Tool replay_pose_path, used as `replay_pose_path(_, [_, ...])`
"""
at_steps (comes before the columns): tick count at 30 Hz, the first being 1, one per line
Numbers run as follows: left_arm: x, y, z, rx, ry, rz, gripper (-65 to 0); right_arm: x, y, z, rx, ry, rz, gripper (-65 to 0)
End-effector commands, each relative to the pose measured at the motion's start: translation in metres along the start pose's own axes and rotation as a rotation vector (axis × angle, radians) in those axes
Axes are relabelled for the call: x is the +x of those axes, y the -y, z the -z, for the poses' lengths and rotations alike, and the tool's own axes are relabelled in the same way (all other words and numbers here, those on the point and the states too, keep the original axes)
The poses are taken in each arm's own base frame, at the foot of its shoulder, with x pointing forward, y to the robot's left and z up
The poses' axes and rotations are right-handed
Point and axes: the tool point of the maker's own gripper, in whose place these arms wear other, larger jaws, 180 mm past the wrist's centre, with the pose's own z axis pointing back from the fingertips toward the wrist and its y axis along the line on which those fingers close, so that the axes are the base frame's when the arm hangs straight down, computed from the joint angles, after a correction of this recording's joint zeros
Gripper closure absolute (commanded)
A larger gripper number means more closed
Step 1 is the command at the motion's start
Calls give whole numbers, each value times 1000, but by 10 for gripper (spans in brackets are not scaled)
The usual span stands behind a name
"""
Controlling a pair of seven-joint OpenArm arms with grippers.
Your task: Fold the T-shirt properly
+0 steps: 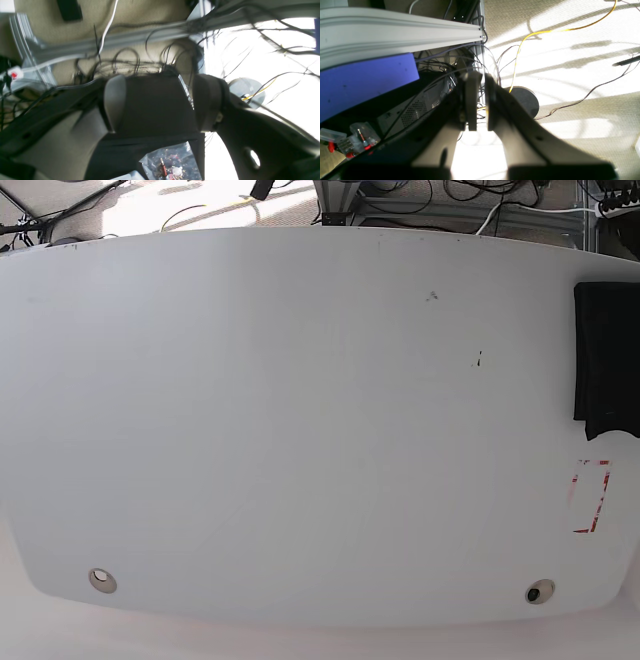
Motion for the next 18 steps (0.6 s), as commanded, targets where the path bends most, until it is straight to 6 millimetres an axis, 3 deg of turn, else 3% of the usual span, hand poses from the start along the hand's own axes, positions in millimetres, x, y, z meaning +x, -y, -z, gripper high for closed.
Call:
replay_pose_path(1, [-24, -8, 0, 16, -82, -15, -385, -17, 10, 6, -12, -62, 9, -43])
replay_pose_path(4, [-17, 0, 13, 8, -124, -44, -388, -24, 18, 15, -53, -104, 12, -43])
replay_pose_path(6, [-21, -1, 18, 9, -200, -55, -388, -23, 19, 22, -67, -120, 5, -43])
replay_pose_path(9, [-9, -4, 28, 11, -274, -59, -388, -24, 20, 30, -83, -150, -16, -44])
replay_pose_path(18, [8, -9, 38, 18, -384, -65, -388, -32, 22, 41, -122, -215, -6, -48])
